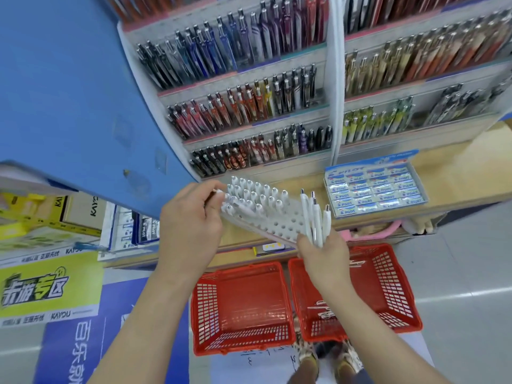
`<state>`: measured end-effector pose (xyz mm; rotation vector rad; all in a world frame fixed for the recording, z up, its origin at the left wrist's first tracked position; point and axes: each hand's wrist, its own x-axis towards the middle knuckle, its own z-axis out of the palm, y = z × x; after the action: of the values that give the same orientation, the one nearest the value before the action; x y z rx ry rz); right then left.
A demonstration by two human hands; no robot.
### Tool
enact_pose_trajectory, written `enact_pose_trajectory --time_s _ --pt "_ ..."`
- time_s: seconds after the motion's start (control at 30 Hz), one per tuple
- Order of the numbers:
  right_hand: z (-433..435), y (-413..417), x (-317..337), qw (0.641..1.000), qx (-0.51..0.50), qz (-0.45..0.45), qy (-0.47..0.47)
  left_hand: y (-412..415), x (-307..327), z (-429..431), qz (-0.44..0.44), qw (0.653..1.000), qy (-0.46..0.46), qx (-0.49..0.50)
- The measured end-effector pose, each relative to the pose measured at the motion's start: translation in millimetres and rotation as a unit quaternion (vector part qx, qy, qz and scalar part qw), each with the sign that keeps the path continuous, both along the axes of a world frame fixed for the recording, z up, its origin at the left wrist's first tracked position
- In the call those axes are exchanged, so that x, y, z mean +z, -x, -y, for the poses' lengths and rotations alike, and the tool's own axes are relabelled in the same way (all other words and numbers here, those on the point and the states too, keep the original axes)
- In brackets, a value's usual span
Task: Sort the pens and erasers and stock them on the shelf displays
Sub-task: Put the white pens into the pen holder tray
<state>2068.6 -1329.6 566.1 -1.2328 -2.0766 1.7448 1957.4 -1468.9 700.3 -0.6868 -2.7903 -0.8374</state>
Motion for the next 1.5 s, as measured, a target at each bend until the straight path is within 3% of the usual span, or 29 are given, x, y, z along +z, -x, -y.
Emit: enact_pose_trajectory --time_s 0.17,0.37,0.5,1.2,1.5 --pt "-5 4 9 1.000 0.015 -0.015 -0.005 4 -5 -1 -0.011 0.999 0.029 0.020" --pt "-6 3 5 1.000 0.011 -0.024 0.005 6 -26 -12 0.066 0.994 0.058 0.060" --pt "-7 2 3 0.999 0.015 -0.033 0.008 8 -34 -14 0.055 0.993 0.096 0.050" --pt "-7 4 -2 0.999 0.005 -0.039 0.023 8 -30 -14 0.047 0.992 0.117 0.002" --pt "-8 3 -2 0.999 0.010 -0.043 0.023 11 -45 -12 0.078 0.986 0.147 -0.005"
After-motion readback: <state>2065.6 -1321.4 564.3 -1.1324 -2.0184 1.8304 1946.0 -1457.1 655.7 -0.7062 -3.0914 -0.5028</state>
